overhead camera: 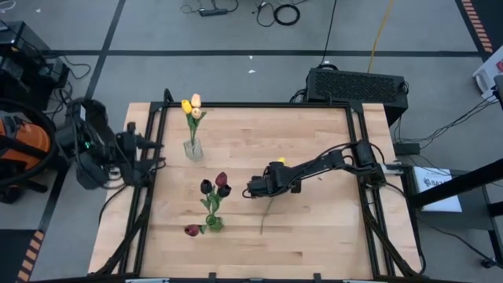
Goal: Sort flowers into vase by color
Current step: Put the yellow tulip into the transparent vase
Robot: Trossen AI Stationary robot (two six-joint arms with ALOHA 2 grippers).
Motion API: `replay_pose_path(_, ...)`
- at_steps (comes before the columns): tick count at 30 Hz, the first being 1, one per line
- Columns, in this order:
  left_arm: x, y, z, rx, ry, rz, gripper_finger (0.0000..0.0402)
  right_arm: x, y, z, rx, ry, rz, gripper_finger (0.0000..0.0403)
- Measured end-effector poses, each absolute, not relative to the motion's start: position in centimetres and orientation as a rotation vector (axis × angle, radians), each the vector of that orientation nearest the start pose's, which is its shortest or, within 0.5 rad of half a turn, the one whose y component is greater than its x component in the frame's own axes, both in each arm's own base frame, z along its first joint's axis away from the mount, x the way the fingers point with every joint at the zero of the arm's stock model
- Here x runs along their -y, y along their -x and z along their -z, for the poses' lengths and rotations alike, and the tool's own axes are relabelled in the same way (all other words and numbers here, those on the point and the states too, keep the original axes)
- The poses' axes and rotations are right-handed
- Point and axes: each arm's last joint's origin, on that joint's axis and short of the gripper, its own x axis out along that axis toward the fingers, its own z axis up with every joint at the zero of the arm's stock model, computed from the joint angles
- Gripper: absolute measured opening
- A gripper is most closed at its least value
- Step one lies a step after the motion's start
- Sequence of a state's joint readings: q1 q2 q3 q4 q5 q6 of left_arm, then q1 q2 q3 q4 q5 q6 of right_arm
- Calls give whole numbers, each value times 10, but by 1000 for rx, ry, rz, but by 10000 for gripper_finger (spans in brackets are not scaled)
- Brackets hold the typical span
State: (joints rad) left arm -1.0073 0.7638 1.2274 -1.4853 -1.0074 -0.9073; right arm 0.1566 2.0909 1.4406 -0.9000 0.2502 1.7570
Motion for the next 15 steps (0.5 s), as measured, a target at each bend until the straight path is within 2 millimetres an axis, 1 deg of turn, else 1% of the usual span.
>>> replay_pose_path(3, 31, -49, -380, -449, 60, -227, 200, -51, -376, -152, -913, -1030, 1278, 9)
replay_pose_path(8, 21, -43, -382, -412, 94, -234, 200, -44, -367, -205, -744, -936, 1187, 4)
replay_pose_path(11, 20, -43, -383, -386, 88, -255, 200, -40, -357, -235, -656, -851, 1140, 4)
replay_pose_path(15, 22, -45, -385, -327, 109, -291, 200, -34, -339, -278, -536, -685, 1080, 4)
